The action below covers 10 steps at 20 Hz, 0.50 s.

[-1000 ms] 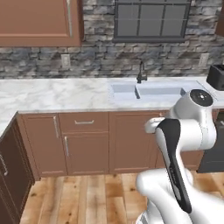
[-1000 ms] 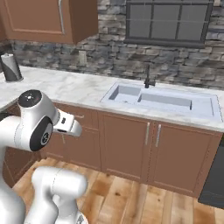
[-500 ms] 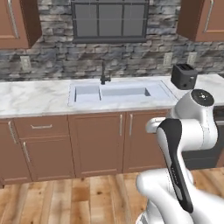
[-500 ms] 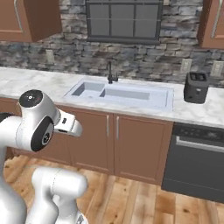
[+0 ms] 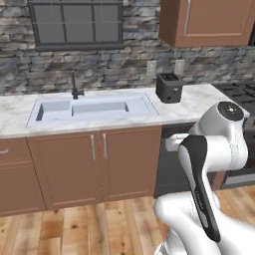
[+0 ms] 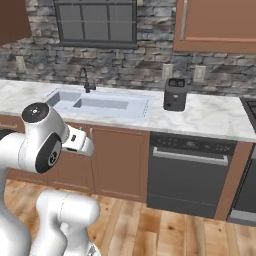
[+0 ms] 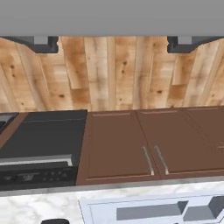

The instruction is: Retrieve the sausage and cheese from the fridge and place them on the cutting board on the counter.

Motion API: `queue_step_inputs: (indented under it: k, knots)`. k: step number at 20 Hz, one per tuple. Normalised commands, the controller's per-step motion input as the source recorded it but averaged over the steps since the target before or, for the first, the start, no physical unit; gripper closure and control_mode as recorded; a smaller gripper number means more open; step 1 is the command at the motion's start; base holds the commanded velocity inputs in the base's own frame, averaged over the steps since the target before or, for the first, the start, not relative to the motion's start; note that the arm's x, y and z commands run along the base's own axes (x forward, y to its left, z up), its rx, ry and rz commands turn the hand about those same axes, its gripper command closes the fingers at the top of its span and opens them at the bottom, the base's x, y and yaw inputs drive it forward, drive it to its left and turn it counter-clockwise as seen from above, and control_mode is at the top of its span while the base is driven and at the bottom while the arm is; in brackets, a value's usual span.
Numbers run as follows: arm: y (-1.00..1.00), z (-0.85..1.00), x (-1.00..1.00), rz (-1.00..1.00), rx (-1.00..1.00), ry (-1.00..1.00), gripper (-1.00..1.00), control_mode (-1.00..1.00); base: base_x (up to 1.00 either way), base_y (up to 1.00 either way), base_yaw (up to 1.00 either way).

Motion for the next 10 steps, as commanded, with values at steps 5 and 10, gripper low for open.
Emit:
queue_step_inputs:
  k: [5,10]
  knots:
    - [0.0,0.0,0.0,0.0,0.0,0.0,-1.0,1.0,-0.2,-0.84,-0.09]
    - [0.0,0.0,0.0,0.0,0.0,0.0,-1.0,1.0,-0.19,-0.83,-0.02]
